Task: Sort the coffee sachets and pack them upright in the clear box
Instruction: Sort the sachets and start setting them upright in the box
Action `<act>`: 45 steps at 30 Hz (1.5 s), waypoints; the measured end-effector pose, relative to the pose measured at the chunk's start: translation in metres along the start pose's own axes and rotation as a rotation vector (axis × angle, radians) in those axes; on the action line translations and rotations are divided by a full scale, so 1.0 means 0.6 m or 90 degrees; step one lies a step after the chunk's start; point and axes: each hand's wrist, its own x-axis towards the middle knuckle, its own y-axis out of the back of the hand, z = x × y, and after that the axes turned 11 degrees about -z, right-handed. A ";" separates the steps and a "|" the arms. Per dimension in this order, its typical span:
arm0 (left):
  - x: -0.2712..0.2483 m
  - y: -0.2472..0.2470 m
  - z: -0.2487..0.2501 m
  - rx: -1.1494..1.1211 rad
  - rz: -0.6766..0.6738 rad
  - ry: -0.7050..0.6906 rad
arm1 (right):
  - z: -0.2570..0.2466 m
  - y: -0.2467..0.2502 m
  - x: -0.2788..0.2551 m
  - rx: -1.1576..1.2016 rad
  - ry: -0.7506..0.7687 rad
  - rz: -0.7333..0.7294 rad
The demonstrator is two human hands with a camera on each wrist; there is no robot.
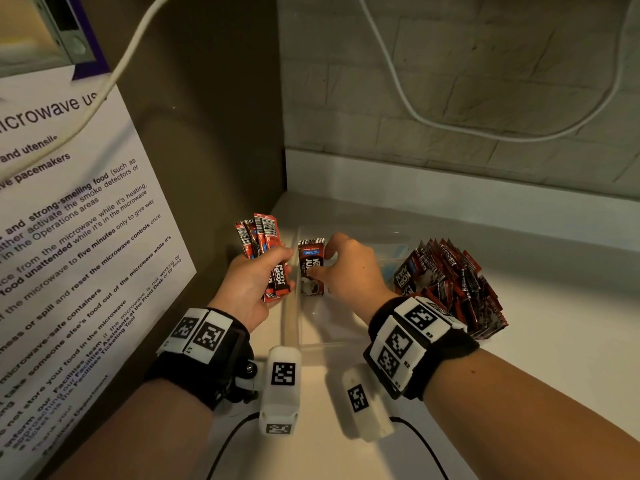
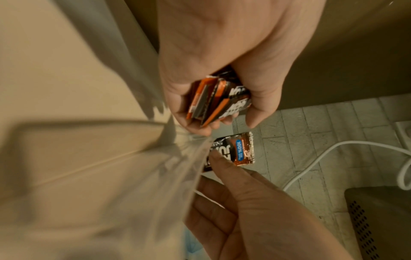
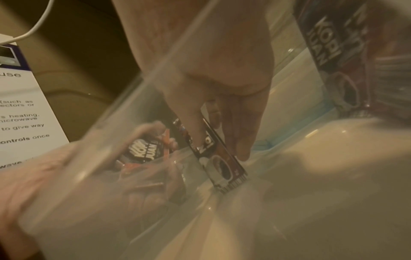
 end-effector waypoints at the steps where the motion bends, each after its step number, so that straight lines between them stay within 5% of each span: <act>1: 0.000 0.000 0.000 0.002 0.000 0.001 | 0.000 0.000 0.000 0.002 -0.004 -0.002; 12: -0.008 0.006 0.023 -0.023 -0.016 -0.043 | -0.007 0.041 -0.016 0.043 0.000 0.032; 15: -0.023 -0.002 0.032 -0.004 -0.094 -0.083 | -0.023 0.057 -0.030 0.238 0.039 0.048; 20: -0.040 -0.028 0.032 0.038 -0.211 -0.096 | -0.041 0.072 -0.052 0.505 0.071 -0.144; 28: -0.034 -0.035 0.033 -0.032 -0.168 -0.076 | -0.021 0.101 -0.059 0.686 0.204 -0.077; 32: -0.033 -0.039 0.042 -0.074 -0.168 -0.060 | -0.009 0.101 -0.062 0.518 0.341 0.017; 37: -0.036 -0.047 0.044 -0.058 -0.152 -0.072 | -0.004 0.082 -0.067 0.402 0.360 0.016; 45: -0.032 -0.047 0.038 -0.021 -0.125 -0.129 | -0.006 0.080 -0.069 0.399 0.136 -0.062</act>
